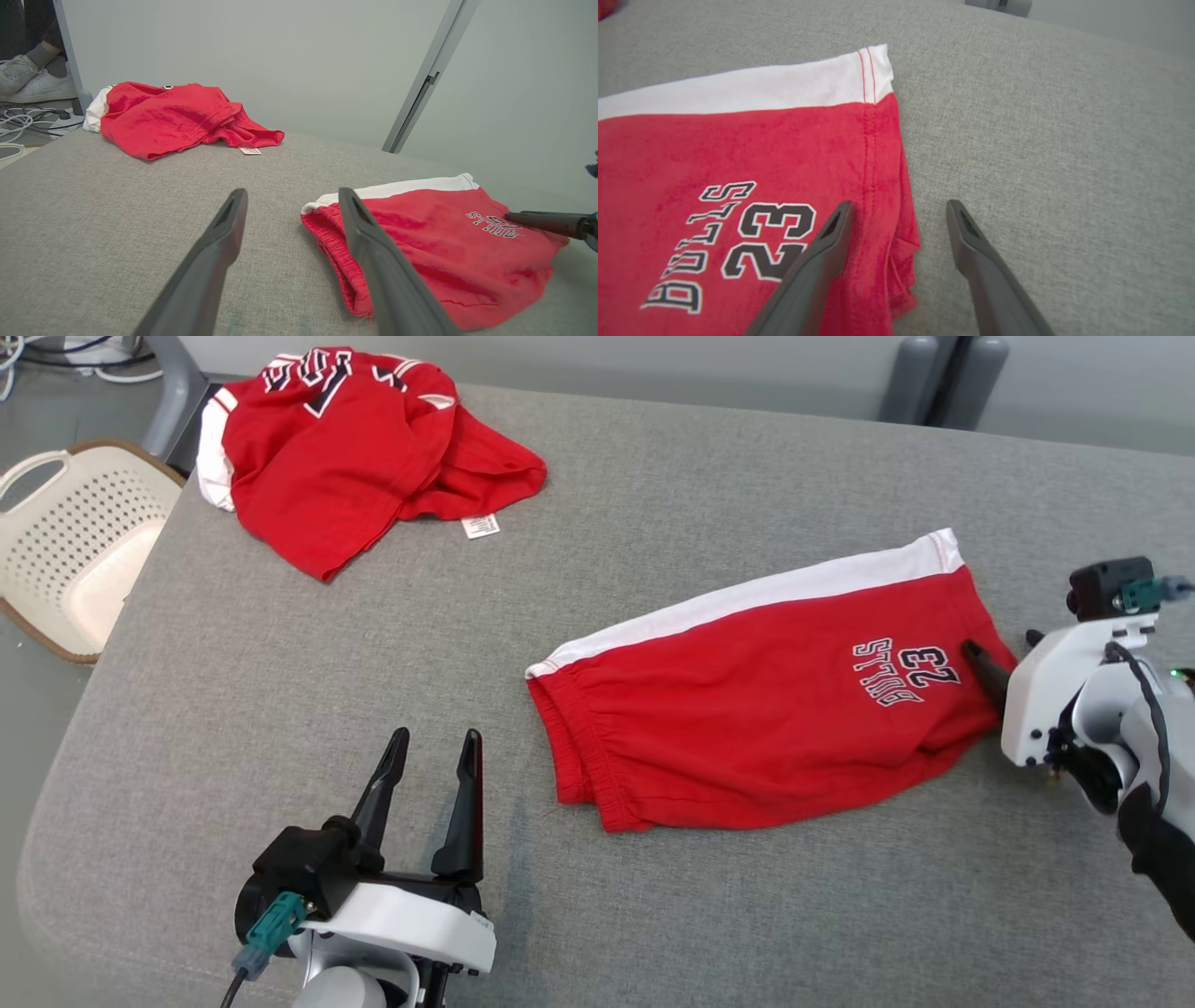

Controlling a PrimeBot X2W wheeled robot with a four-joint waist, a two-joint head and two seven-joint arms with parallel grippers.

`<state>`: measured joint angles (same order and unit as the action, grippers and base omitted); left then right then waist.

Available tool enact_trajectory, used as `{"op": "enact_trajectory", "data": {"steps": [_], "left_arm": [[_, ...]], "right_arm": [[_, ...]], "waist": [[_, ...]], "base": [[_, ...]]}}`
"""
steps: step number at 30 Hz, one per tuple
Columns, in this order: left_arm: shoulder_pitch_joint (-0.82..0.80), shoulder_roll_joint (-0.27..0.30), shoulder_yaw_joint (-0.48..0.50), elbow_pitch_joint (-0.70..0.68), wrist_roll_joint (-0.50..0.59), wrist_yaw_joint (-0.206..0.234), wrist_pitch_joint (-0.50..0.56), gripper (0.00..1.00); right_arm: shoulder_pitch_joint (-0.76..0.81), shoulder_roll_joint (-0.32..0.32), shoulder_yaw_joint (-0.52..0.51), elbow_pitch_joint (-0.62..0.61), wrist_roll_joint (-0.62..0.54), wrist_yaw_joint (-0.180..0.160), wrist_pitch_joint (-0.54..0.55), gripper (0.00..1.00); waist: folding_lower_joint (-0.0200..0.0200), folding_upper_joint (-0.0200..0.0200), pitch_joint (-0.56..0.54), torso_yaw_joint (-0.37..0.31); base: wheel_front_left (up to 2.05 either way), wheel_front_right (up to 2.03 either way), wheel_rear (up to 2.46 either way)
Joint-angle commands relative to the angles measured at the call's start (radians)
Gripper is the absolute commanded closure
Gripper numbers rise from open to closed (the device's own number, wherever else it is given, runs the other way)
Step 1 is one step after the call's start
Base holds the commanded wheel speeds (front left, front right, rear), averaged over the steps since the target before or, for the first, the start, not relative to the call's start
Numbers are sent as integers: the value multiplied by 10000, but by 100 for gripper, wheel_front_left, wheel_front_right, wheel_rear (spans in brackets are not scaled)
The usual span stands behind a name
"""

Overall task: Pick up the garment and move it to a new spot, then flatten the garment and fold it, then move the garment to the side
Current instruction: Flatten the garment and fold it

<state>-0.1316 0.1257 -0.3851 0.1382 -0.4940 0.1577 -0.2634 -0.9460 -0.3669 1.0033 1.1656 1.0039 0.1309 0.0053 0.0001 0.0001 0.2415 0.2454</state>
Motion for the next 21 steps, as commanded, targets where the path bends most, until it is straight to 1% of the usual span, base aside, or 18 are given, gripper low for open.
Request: {"op": "enact_trajectory", "data": {"steps": [1,6,11,12,13,14,15,16,19,21], "left_arm": [[-14,30,59,-2,23,-71,-17,0],[-156,-95,101,71,104,-192,-17,0],[-145,-234,148,135,145,-282,-17,0],[-92,-264,212,153,169,-302,-17,0],[-64,-274,234,163,189,-316,-17,0],[-40,-286,262,169,200,-325,-18,0],[-20,-294,292,176,206,-313,-17,0],[-15,-304,323,185,218,-321,-17,0],[-9,-342,391,171,269,-335,-17,0],[-10,-354,436,156,310,-353,-17,0]], "right_arm": [[-121,-8,13,72,2,-2,93,0],[-747,60,90,514,32,-2,844,0],[-958,63,296,845,75,-2,2265,0],[-896,122,330,896,159,-2,2697,0],[-835,164,353,880,210,2,2953,11],[-781,172,384,825,249,8,3092,36],[-751,149,407,771,275,7,3153,54],[-728,128,429,718,270,7,3192,62],[-750,66,448,630,309,-2,3059,100],[-802,45,442,538,348,-4,2913,100]], "waist": [[-1,-1,71,73],[-1,-1,271,339],[-1,-1,334,600],[-1,-1,327,636],[-1,-1,315,645],[-1,-1,305,646],[-1,-1,299,639],[-1,-1,292,622],[-1,-1,287,503],[-1,-1,289,386]], "base": [[0,0,0],[0,0,0],[0,0,0],[0,0,0],[0,0,0],[0,0,0],[0,0,0],[0,0,0],[0,0,0],[0,0,0]]}}
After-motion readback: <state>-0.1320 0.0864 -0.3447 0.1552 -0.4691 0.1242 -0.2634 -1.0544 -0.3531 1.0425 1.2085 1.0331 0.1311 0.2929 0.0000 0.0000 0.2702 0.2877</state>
